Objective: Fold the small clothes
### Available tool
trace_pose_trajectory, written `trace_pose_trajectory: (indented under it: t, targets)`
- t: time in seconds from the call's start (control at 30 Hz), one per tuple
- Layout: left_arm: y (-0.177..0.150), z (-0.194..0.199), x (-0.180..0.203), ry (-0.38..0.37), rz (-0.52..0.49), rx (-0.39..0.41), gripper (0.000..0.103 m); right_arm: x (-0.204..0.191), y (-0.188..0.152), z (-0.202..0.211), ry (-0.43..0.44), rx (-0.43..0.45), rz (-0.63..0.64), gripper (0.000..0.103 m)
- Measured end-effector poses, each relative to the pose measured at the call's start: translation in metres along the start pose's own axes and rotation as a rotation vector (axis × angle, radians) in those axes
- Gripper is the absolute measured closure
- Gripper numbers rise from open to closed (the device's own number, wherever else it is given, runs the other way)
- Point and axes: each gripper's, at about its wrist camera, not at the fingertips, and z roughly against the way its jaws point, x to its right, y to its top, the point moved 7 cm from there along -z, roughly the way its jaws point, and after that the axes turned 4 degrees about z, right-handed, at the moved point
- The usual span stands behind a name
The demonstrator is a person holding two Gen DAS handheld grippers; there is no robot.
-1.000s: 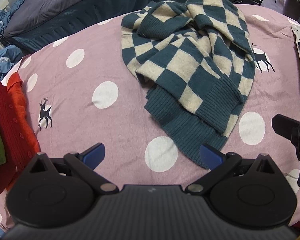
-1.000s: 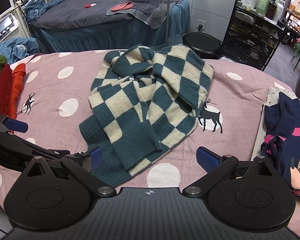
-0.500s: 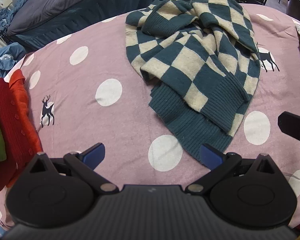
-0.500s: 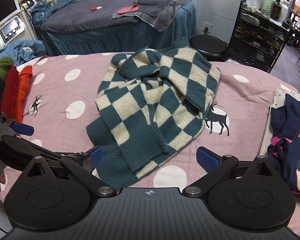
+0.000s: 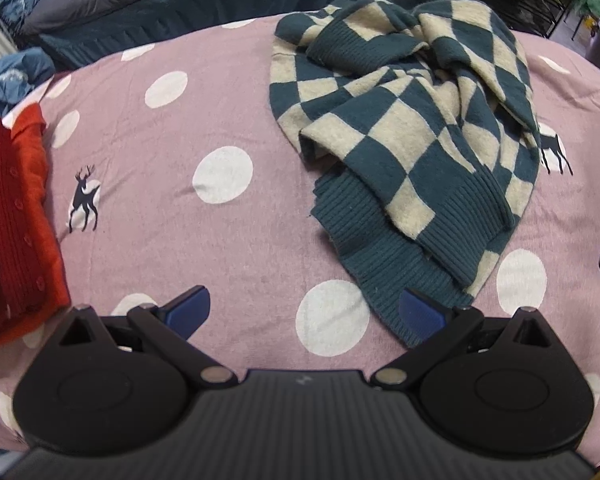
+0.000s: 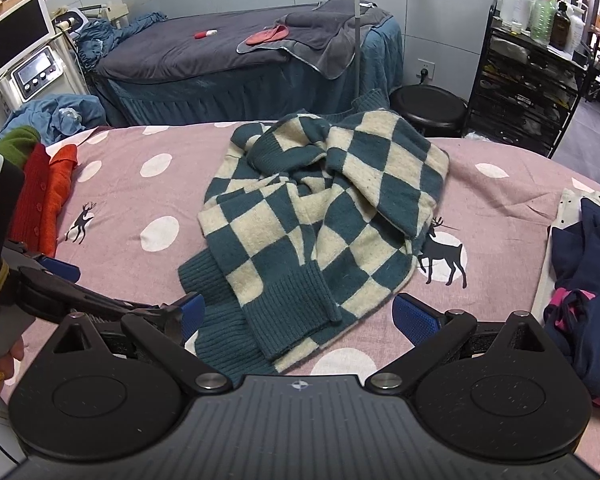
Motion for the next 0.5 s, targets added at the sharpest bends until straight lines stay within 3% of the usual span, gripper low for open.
trace_pose_trajectory:
  t: [0.2,0.37,0.5]
  targets:
    - [0.016,-0.011,-0.002,-0.141,0.133,-0.004,0.009,0.013,-0.004,-0.009,0.005,0.000,-0.019,0.000]
    - [0.028,-0.032,0.024,-0.251,0.193,-0.031,0.009,0.023,-0.009,-0.017,0.006,-0.014,-0.043,0.000]
    - [0.028,-0.058,0.051,-0.301,0.216,-0.074,0.015,0.033,-0.015,-0.025,0.006,-0.032,-0.069,0.000]
